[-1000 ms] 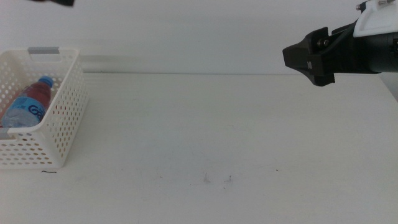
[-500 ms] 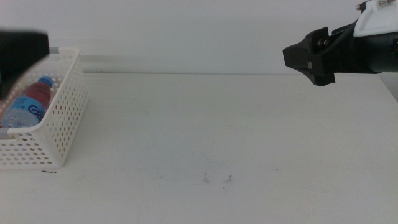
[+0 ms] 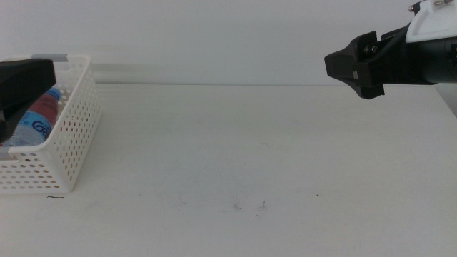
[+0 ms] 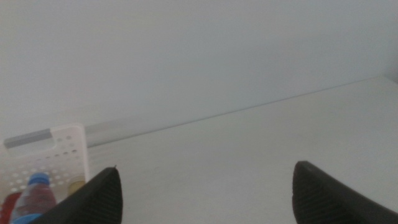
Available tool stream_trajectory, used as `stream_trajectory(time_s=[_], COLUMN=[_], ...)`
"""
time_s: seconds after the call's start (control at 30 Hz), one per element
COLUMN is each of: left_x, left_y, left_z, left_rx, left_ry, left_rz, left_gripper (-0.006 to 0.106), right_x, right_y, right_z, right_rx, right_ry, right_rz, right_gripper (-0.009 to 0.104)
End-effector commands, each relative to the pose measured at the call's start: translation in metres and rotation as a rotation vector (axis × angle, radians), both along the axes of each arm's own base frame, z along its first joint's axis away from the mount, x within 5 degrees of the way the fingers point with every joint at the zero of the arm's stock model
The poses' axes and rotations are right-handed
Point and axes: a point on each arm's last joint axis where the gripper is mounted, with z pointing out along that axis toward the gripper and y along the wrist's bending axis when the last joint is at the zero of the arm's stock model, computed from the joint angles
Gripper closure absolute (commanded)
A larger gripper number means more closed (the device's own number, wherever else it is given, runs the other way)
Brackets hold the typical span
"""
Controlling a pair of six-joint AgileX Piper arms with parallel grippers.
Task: Use arms to grab the bottles and put them into the dustbin to the left of the table.
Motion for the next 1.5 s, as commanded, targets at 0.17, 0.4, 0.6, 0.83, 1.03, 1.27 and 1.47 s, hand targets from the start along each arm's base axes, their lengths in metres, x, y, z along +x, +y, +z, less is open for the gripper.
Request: stream_trajectory(time_s=[0.17,0.4,0.6,0.83,1.03,1.27,1.47], left_x=[0.000,-0.017,-0.028,-0.050,-0.053,-0.052,-0.052], left_y=[0.003,0.012,0.024,0.030,0.032,0.032,0.033], left_z=[-0.011,-0.068,-0.131,-0.194,-0.214,-0.209,-0.209], left_rx=[0.040,-0.002,-0.015,-0.083,-0.081,-0.095,-0.067], left_ry=[-0.011,-0.088,-0.084,-0.113,-0.074,-0.134,-0.141], left_rz=[0.018,0.052,0.148,0.193,0.226,0.226,0.230], left_gripper=[0.007,0.007,0.007,0.007,0.007,0.007,0.007], right_x=[-0.004,-0.004,-0.046,-0.117,-0.142,-0.152,-0.152], right_y=[-0.006,-0.042,-0.087,-0.121,-0.128,-0.130,-0.130], right_z=[-0.013,-0.050,-0.097,-0.154,-0.193,-0.211,-0.212], right_rx=[0.003,0.289,0.280,0.298,0.287,0.276,0.279], right_ry=[0.013,-0.142,-0.231,-0.346,-0.359,-0.356,-0.346], right_rz=[-0.006,-0.143,-0.271,-0.417,-0.485,-0.507,-0.509], right_gripper=[0.014,0.014,0.014,0.014,0.014,0.014,0.014])
